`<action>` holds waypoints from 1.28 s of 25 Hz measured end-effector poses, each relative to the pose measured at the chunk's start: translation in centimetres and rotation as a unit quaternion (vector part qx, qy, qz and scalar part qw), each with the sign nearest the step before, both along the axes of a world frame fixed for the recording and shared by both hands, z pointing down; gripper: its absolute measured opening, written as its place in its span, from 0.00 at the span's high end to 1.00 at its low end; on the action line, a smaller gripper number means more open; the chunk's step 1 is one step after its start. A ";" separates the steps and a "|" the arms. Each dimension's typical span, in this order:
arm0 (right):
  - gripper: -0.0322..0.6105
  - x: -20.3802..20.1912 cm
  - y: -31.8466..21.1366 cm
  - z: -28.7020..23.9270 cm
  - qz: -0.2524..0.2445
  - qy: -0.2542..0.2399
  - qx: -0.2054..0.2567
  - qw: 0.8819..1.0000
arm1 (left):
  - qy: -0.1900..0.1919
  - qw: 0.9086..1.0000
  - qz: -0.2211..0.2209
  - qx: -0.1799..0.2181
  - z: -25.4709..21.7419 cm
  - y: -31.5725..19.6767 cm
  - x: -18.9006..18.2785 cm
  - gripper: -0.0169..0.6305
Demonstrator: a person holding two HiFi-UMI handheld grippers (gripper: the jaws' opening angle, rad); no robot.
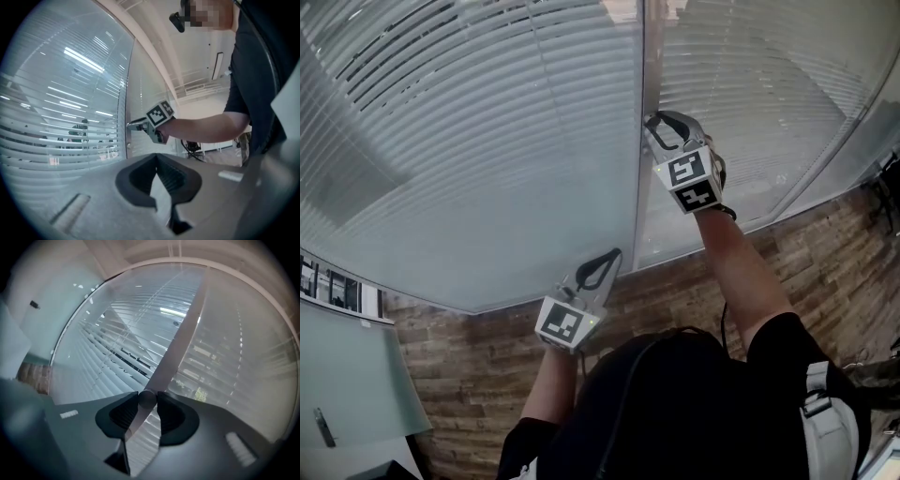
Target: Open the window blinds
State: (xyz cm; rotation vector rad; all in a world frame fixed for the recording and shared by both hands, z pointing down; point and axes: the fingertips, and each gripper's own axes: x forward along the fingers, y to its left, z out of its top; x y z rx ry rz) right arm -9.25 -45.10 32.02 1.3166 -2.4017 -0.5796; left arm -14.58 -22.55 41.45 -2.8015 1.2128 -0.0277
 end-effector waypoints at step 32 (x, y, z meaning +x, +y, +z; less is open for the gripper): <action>0.74 1.1 -0.6 0.2 -0.006 -0.319 -0.125 0.939 | 0.005 1.000 -0.009 -0.002 0.6 0.4 -0.5 0.97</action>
